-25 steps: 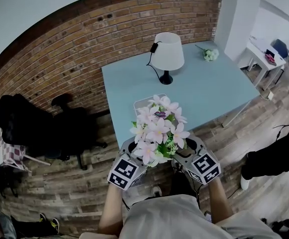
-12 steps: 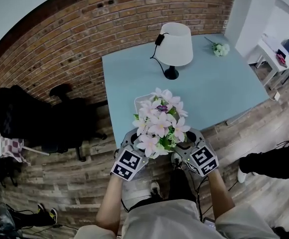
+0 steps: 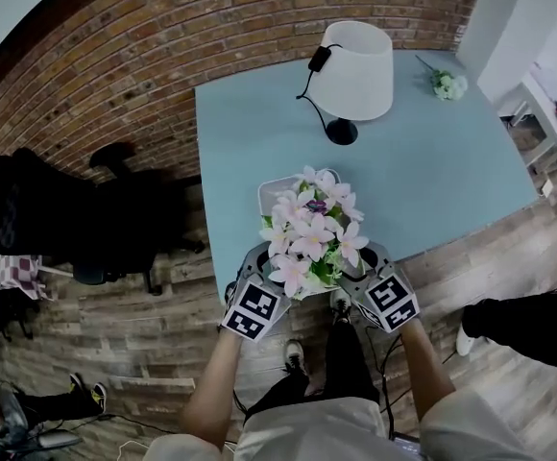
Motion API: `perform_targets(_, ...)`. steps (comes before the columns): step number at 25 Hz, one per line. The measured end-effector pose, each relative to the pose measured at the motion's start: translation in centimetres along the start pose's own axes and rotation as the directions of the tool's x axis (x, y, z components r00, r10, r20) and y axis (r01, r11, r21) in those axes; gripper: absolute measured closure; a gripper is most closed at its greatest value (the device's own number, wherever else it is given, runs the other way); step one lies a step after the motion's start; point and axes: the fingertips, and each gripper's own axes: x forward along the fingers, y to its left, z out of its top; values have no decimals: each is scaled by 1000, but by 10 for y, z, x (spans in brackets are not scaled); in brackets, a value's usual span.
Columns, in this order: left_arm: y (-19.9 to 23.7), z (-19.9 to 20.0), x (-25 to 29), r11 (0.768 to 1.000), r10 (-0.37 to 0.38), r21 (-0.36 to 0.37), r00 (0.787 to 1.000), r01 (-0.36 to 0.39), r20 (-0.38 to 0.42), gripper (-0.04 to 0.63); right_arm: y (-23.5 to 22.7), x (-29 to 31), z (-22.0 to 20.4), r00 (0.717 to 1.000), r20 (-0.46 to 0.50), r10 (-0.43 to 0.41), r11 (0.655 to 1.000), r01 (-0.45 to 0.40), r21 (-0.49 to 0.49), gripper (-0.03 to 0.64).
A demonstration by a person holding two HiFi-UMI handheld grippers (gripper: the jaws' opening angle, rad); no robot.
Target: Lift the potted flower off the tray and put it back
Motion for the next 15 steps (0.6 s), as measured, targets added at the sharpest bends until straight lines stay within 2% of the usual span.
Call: perform_targets(15, 26, -56, 55, 994, 35, -96, 995, -44, -95, 245, -28, 60, -50, 991, -101, 92, 996, -93, -3, 354)
